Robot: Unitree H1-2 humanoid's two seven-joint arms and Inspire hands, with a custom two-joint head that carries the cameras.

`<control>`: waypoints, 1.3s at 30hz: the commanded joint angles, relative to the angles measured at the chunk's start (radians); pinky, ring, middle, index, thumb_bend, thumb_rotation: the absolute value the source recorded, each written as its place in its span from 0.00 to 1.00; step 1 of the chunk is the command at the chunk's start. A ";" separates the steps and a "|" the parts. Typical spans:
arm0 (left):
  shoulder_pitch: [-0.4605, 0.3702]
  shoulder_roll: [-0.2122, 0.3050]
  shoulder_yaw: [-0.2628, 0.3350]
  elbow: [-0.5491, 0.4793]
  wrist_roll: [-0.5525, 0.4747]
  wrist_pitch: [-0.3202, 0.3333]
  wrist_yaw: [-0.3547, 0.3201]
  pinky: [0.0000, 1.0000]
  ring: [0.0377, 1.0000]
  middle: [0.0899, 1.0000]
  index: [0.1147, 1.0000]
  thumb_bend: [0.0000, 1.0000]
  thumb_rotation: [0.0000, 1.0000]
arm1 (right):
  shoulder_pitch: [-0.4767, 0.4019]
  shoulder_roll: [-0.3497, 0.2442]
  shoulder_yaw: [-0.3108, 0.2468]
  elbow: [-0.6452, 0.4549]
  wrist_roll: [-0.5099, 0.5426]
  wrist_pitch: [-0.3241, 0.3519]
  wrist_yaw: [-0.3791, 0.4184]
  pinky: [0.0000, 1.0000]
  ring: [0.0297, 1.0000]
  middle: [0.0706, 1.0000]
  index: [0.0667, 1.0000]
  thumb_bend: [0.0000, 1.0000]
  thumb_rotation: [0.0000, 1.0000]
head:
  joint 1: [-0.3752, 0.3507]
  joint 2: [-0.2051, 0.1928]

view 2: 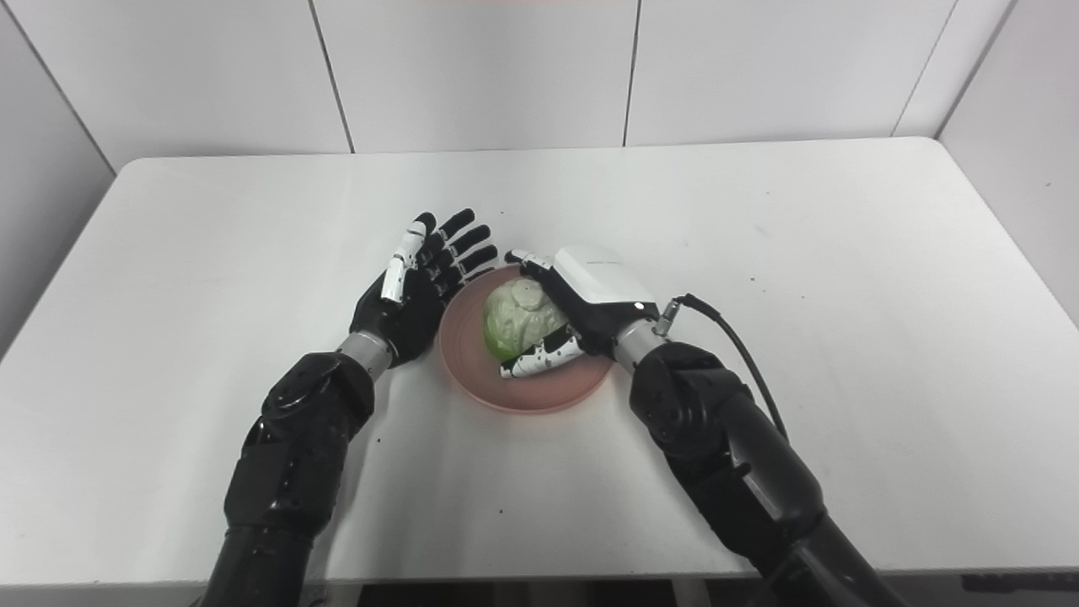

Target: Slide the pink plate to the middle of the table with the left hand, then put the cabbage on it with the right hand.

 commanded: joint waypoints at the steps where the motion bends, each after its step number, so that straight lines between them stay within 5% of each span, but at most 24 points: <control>1: 0.007 0.006 -0.002 0.008 0.020 0.037 0.017 0.87 0.89 0.90 0.89 0.40 1.00 | -0.042 -0.010 -0.011 -0.036 0.012 -0.057 -0.002 0.69 0.87 0.94 0.99 0.99 0.49 | -0.002 0.000; 7: 0.008 0.003 0.002 0.003 0.022 0.043 0.029 0.86 0.87 0.88 0.87 0.40 1.00 | -0.043 -0.016 -0.029 -0.050 0.050 -0.079 0.016 0.86 0.96 1.00 1.00 1.00 0.58 | -0.003 -0.002; 13: 0.011 0.012 -0.001 -0.001 0.022 0.034 0.020 0.86 0.87 0.89 0.87 0.40 1.00 | -0.030 -0.010 -0.056 -0.059 0.087 -0.110 -0.008 0.87 0.97 1.00 1.00 1.00 0.61 | -0.006 -0.007; 21: 0.037 0.023 0.002 -0.060 0.026 0.030 0.031 0.89 0.91 0.91 0.89 0.40 1.00 | 0.032 0.043 -0.141 -0.073 0.145 -0.178 -0.149 0.85 0.98 1.00 1.00 1.00 0.70 | -0.020 -0.016; 30: 0.104 0.007 -0.011 -0.172 0.152 -0.105 0.097 0.94 0.93 0.93 0.93 0.43 1.00 | 0.132 0.155 -0.287 -0.074 0.255 -0.210 -0.337 0.91 0.99 1.00 1.00 0.95 0.98 | -0.029 -0.026; 35: 0.145 0.001 -0.017 -0.221 0.206 -0.171 0.122 0.95 0.96 0.96 0.96 0.43 1.00 | 0.159 0.195 -0.357 -0.039 0.385 -0.279 -0.380 1.00 1.00 1.00 1.00 0.75 1.00 | -0.040 -0.030; 39: 0.175 0.004 -0.023 -0.228 0.246 -0.243 0.128 0.96 0.97 0.97 0.97 0.41 1.00 | 0.190 0.241 -0.410 -0.018 0.515 -0.295 -0.390 1.00 1.00 1.00 1.00 0.71 1.00 | -0.055 -0.031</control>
